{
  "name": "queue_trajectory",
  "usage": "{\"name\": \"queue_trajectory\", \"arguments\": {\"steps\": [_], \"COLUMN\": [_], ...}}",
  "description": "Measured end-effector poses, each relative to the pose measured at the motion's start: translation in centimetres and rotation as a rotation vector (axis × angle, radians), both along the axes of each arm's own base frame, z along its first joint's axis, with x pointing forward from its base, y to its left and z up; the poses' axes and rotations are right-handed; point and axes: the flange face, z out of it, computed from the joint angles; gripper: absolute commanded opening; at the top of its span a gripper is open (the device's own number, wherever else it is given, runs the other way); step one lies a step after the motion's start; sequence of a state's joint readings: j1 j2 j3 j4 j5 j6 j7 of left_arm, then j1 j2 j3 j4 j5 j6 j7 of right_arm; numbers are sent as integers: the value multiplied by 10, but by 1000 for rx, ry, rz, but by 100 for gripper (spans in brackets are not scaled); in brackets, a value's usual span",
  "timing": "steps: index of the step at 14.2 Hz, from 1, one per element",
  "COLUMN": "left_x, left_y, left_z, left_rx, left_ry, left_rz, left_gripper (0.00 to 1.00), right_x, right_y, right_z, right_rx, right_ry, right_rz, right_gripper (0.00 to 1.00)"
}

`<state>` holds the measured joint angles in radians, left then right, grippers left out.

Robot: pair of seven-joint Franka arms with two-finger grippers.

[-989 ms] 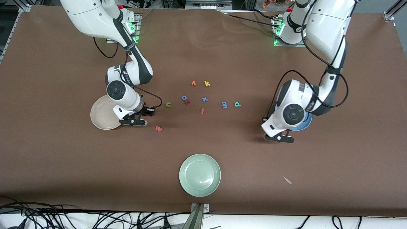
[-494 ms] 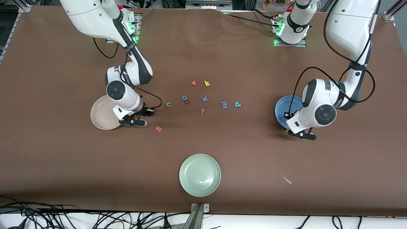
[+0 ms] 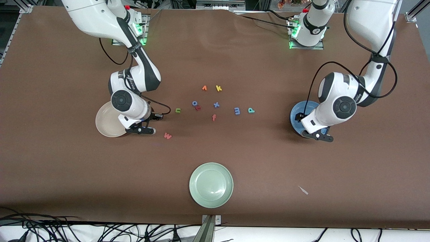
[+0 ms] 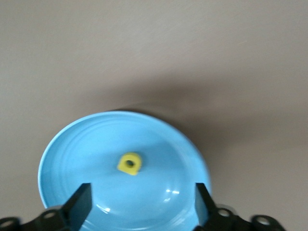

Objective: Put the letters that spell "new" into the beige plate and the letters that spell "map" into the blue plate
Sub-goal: 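Place the yellow letter on the blue plate while the right gripper grasps orange e, then grasp the teal P with the left gripper while the right gripper drops orange e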

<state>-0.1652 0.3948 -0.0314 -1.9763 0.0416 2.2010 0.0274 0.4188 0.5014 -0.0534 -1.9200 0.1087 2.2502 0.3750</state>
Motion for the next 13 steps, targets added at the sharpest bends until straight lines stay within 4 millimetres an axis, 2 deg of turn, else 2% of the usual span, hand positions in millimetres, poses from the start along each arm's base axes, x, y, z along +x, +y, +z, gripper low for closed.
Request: {"name": "queue_trajectory", "arguments": {"steps": [3, 5, 7, 8, 9, 10, 13], "left_x": [-16, -37, -60, -68, -74, -76, -74], "left_y": [-71, -128, -174, -190, -200, -205, -212], "left_z": [21, 26, 27, 26, 23, 18, -8], "left_rx": [-46, -82, -108, -113, -114, -123, -181], "left_ry": [-24, -20, -11, -14, -18, -20, -57], "left_rz": [-99, -194, -281, -331, -388, -447, -604], "left_gripper": [100, 100, 100, 100, 100, 100, 100], "right_x": [10, 15, 22, 23, 24, 24, 27], "right_y": [-29, -54, -84, -99, -113, -124, -144], "right_z": [24, 25, 25, 24, 23, 22, 21], "right_rx": [-31, -44, -51, -56, -59, -59, -55], "right_ry": [51, 68, 75, 85, 104, 115, 121], "right_rz": [-42, -49, -29, -23, -21, -24, -40], "right_gripper": [9, 9, 10, 21, 69, 100, 100]}}
